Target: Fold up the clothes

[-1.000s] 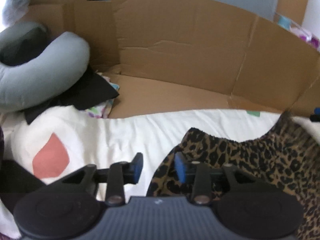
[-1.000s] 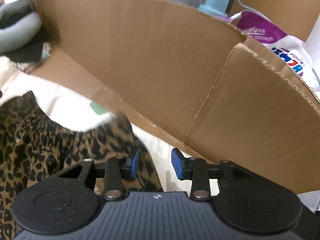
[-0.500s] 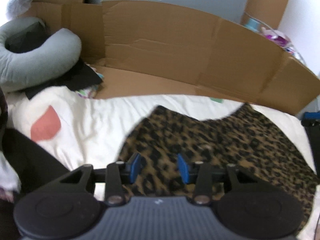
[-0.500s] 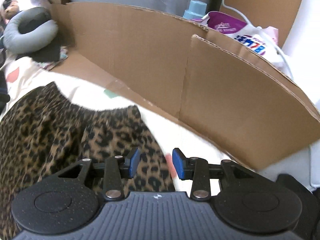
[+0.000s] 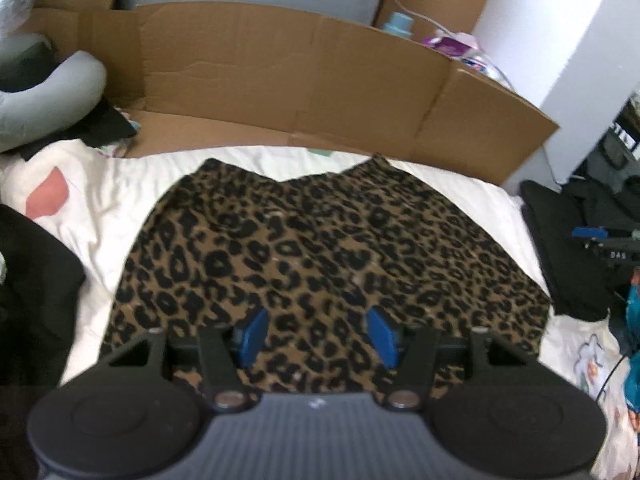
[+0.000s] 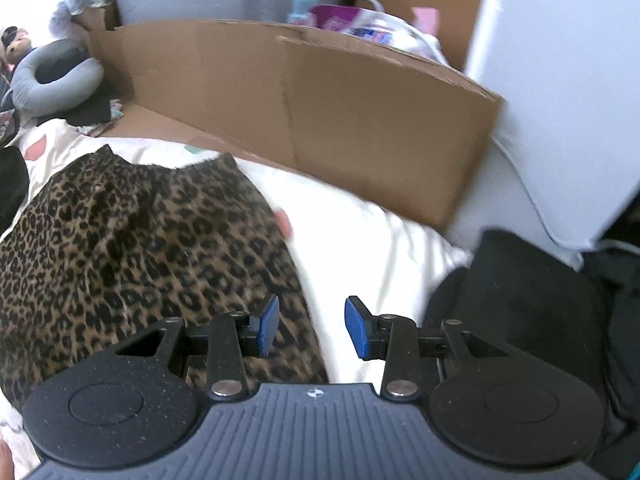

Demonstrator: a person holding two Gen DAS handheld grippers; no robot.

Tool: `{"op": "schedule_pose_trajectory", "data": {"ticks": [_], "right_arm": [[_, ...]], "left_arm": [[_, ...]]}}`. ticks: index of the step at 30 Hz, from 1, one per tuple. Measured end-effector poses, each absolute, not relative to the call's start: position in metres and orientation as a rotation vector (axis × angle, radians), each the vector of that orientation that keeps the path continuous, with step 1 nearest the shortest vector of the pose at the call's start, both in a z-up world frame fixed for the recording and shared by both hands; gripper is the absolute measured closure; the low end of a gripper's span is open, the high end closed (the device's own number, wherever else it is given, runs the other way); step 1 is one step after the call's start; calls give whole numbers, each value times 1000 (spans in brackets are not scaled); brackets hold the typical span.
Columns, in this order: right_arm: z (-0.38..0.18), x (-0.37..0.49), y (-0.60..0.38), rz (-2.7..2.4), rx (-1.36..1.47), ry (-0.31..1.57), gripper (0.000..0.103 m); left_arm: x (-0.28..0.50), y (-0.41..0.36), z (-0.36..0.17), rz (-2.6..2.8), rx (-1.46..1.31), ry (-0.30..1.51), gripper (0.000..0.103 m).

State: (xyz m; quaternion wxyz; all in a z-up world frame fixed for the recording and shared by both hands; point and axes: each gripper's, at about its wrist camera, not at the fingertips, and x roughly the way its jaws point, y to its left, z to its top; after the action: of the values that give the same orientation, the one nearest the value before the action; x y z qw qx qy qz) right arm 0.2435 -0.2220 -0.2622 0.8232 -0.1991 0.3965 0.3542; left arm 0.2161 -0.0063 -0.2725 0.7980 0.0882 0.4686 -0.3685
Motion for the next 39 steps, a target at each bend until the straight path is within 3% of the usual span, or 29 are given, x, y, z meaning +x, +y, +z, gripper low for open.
{"op": "schedule_pose_trajectory", "data": {"ticks": [30, 32, 34, 39], "right_arm": [[-377, 246, -267, 688, -279, 1020, 60], [-378, 247, -267, 693, -262, 1023, 64], [-378, 247, -267, 699, -248, 1024, 77], [-374, 245, -267, 719, -239, 1010, 96]], "left_arm": [[92, -55, -341, -998, 245, 1224, 43], [87, -55, -345, -991, 252, 1244, 43], [81, -56, -349, -995, 254, 1266, 43], [72, -57, -357, -1007, 260, 1296, 42]]}}
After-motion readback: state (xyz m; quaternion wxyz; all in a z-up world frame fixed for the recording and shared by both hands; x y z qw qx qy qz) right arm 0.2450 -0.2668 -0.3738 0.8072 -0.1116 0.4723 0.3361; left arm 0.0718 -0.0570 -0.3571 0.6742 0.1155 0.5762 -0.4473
